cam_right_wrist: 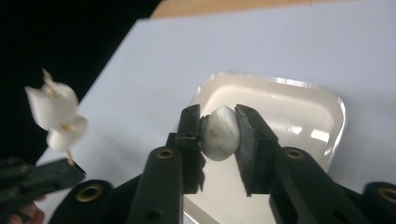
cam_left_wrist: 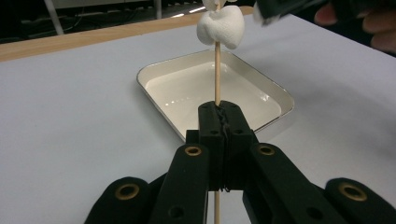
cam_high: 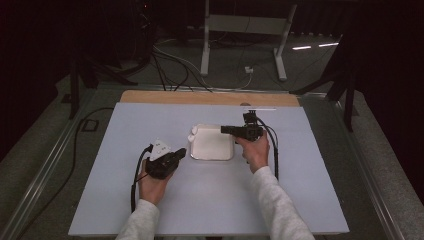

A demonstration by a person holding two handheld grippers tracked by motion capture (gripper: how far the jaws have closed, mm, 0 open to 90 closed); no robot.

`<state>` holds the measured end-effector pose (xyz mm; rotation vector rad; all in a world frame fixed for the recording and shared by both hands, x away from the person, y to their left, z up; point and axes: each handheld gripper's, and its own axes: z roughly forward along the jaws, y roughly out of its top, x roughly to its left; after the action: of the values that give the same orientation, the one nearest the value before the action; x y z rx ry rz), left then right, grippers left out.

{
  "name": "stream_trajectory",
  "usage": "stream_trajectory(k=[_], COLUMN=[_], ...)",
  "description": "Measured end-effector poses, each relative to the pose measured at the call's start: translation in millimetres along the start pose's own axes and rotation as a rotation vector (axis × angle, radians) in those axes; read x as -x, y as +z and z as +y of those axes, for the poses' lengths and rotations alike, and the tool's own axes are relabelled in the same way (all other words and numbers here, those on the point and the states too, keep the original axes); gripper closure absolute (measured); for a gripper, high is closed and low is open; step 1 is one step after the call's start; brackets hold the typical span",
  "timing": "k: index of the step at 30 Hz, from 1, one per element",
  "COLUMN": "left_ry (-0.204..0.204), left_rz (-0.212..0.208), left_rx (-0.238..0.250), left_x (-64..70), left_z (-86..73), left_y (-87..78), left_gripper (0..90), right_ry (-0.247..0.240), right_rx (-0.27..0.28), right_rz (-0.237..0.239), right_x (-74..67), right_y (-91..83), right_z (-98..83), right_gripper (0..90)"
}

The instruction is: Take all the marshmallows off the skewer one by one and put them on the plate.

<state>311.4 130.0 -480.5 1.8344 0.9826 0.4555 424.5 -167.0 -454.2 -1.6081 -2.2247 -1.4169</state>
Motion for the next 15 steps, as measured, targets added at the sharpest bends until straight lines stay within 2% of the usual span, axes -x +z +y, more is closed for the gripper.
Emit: stream_trajectory(k=[2, 3, 7, 11, 13, 14, 15], left_ry=[-0.001, -0.002, 0.000, 0.000, 0.000, 0.001, 0.003], left_rz=[-0.002, -0.003, -0.006, -0.007, -0.009, -0.009, -0.010], left_rx=[-0.003, -0.004, -0.009, -0.010, -0.011, -0.011, -0.010], left_x=[0.5, 0.7, 2.0, 2.5, 2.9, 3.0, 3.3], left_z=[-0.2, -0.4, -0.6, -0.6, -0.7, -0.7, -0.6], left_y=[1.1, 1.8, 3.4, 4.4, 4.9, 5.0, 5.2], left_gripper=[90.0, 90.0, 90.0, 90.0, 90.0, 90.0, 90.0], right_ry=[-0.001, -0.001, 0.000, -0.018, -0.027, -0.027, -0.030], right_rx=[-0.035, -0.035, -0.031, -0.020, -0.021, -0.021, -0.021], right_rz=[-0.035, -0.035, -0.051, -0.028, 0.009, 0.009, 0.037], right_x=[2.1, 2.1, 2.5, -1.4, -7.3, -7.3, -11.5], right_y=[6.0, 6.0, 7.6, 5.6, 3.7, 3.7, 2.7], right_z=[-4.1, -4.1, -6.2, -6.4, -6.5, -6.5, -6.6], right_gripper=[54.8, 54.8, 44.2, 37.1, 32.4, 32.4, 30.7])
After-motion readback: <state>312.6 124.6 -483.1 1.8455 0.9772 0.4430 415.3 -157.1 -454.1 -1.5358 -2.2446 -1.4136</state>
